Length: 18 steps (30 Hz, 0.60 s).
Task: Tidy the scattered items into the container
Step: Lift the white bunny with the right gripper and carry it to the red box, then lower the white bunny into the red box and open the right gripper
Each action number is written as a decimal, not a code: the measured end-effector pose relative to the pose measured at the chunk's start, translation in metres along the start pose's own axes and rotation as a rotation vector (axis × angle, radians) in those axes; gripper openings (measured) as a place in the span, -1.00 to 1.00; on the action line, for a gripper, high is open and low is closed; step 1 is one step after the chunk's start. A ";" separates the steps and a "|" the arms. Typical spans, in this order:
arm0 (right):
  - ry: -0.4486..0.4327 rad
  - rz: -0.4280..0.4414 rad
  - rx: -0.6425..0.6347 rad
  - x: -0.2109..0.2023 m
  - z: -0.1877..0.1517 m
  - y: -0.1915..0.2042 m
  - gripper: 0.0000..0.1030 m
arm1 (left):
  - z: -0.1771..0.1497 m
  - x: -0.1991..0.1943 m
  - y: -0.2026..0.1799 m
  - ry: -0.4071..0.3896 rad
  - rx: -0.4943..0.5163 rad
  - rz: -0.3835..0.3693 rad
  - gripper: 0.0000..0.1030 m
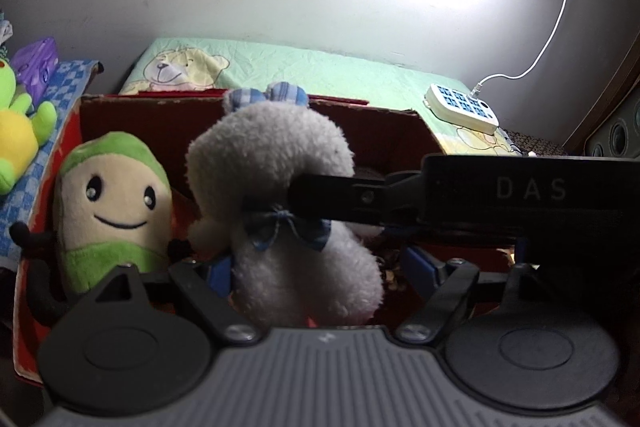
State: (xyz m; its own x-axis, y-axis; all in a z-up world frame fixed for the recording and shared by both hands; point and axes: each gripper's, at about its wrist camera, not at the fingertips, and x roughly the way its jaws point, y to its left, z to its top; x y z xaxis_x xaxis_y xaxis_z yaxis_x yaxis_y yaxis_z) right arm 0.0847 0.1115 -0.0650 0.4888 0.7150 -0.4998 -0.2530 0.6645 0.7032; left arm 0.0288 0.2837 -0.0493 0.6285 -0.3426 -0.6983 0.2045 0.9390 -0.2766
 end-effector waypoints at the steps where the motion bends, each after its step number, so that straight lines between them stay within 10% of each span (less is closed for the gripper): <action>1: 0.007 -0.011 -0.001 0.002 0.000 0.000 -0.35 | 0.001 0.002 0.003 0.005 -0.005 0.002 0.61; 18: 0.217 -0.096 -0.013 0.048 0.008 -0.002 -0.33 | -0.003 0.008 0.027 0.023 -0.009 0.076 0.59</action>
State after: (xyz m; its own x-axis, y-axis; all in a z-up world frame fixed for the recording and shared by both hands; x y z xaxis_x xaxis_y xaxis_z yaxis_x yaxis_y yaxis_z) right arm 0.1156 0.1432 -0.0863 0.3202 0.6776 -0.6621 -0.2259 0.7334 0.6412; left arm 0.0372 0.3058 -0.0642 0.6247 -0.2711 -0.7323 0.1502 0.9620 -0.2280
